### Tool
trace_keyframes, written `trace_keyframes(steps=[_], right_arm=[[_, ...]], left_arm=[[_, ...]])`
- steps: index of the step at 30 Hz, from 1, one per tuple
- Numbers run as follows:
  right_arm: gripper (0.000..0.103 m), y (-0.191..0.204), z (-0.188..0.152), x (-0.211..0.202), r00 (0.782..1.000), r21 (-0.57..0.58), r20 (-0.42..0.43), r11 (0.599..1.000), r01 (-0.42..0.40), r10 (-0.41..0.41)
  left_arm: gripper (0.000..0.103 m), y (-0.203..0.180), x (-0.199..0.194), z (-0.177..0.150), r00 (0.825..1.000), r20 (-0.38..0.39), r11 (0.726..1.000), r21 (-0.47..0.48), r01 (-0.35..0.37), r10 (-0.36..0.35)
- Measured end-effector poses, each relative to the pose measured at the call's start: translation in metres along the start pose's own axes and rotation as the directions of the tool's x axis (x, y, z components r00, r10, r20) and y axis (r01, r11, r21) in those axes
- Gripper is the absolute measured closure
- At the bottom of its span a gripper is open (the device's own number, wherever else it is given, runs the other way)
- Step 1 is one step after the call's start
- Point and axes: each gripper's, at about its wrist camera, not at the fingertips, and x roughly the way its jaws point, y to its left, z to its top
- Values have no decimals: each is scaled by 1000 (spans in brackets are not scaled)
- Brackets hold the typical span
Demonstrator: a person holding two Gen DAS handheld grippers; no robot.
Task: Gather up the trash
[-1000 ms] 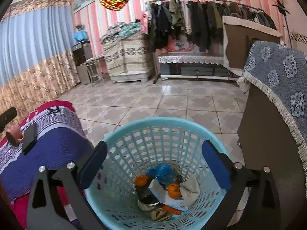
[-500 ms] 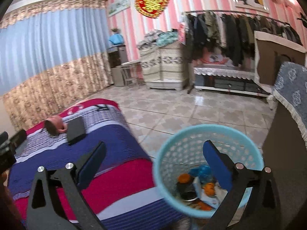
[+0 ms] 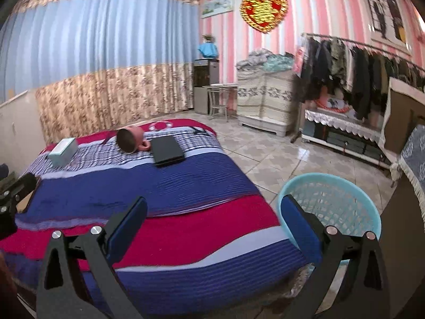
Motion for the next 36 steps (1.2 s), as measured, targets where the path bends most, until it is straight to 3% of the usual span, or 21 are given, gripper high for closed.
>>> trace_keyframes(steps=[7, 12, 36], right_arm=[[5, 15, -12, -19, 999, -31, -8, 998, -49, 49], [5, 15, -12, -25, 999, -31, 5, 999, -40, 40], [5, 16, -9, -27, 996, -26, 54, 997, -75, 77]], left_arm=[[5, 16, -15, 0, 1000, 20, 999, -53, 11, -10], [5, 21, -7, -7, 1000, 4, 997, -78, 20, -19], [5, 13, -4, -18, 999, 37, 998, -49, 36, -34]])
